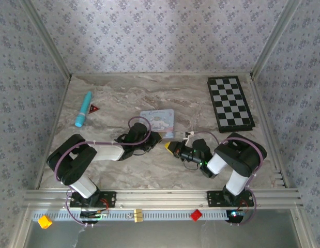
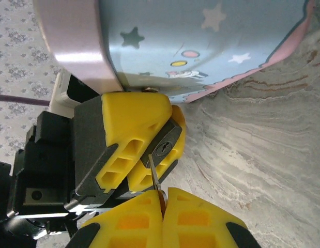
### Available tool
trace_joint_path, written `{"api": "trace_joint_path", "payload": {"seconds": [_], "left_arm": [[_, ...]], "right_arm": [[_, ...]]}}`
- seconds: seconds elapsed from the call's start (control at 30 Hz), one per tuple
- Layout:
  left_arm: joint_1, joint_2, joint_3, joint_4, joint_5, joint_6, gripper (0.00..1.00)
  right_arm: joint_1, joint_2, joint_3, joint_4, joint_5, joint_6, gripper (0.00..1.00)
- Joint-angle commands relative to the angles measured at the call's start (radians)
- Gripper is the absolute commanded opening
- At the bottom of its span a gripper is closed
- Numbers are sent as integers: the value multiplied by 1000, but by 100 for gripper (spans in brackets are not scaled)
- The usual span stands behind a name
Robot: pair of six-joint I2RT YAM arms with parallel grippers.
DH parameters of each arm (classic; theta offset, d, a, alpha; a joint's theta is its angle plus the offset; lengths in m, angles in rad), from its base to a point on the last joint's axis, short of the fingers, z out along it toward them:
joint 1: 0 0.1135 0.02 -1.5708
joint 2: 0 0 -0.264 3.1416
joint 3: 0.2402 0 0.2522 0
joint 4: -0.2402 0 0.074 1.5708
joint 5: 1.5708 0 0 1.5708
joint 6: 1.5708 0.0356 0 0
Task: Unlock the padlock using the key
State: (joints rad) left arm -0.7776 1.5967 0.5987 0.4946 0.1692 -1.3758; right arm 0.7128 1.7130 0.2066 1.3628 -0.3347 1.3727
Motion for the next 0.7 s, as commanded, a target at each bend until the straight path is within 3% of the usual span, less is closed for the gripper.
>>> {"api": "trace_joint_path", "payload": {"seconds": [0.0,0.67], "left_arm": [[7,-44,-4,84,35,-23,7],[15,-60,-59,259,27,-74,4]], "right_arm": [[-26,-18,-1,31,-52,21,0],[-36,-20,49,31,-96,90,0]]}}
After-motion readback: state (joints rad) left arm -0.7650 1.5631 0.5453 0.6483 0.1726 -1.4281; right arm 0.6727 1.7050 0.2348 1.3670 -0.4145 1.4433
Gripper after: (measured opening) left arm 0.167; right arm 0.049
